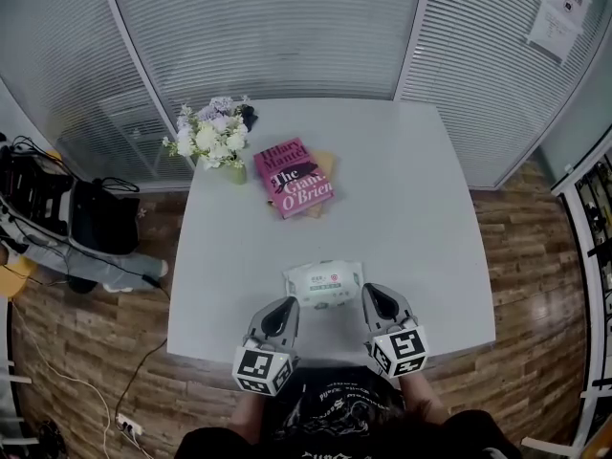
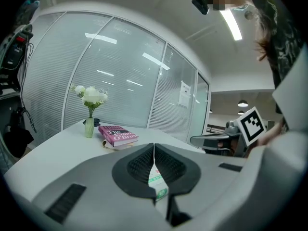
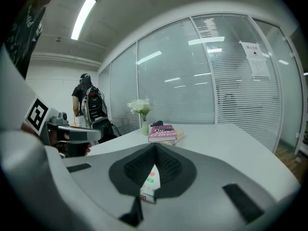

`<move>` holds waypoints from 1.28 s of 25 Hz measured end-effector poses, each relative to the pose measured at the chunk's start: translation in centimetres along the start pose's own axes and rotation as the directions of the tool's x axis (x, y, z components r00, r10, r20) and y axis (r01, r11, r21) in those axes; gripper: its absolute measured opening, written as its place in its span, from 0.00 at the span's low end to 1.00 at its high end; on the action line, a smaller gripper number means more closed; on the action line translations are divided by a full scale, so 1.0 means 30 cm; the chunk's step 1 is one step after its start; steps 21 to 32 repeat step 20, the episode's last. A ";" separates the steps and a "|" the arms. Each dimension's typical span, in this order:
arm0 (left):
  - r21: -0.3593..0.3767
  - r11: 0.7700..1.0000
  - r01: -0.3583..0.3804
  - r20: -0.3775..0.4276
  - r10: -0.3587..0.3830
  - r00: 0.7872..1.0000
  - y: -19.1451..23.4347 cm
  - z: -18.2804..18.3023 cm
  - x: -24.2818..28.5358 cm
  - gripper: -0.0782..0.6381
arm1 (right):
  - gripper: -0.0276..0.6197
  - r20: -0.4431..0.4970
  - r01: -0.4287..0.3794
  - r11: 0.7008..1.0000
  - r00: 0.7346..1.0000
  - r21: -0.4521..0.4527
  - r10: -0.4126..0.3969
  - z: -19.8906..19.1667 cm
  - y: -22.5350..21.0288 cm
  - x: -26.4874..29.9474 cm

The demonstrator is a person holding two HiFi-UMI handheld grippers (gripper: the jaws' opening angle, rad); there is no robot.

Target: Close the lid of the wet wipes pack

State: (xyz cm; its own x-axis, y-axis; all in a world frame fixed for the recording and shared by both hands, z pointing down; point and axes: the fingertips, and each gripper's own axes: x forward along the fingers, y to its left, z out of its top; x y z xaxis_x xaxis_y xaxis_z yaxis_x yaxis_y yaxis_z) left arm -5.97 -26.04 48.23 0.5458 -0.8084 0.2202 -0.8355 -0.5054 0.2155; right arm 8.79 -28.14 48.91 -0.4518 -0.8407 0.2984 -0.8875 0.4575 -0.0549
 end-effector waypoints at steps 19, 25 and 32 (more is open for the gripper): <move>0.033 0.999 0.019 -0.004 -0.019 1.000 -0.032 0.010 -0.008 0.12 | 0.04 0.000 0.025 0.999 1.000 -0.041 -0.025 0.013 -0.008 -0.016; 0.029 0.999 0.016 -0.003 -0.016 1.000 -0.033 0.008 -0.007 0.12 | 0.04 -0.005 0.023 0.999 1.000 -0.049 -0.023 0.010 -0.008 -0.018; 0.029 0.999 0.016 -0.003 -0.016 1.000 -0.033 0.008 -0.007 0.12 | 0.04 -0.005 0.023 0.999 1.000 -0.049 -0.023 0.010 -0.008 -0.018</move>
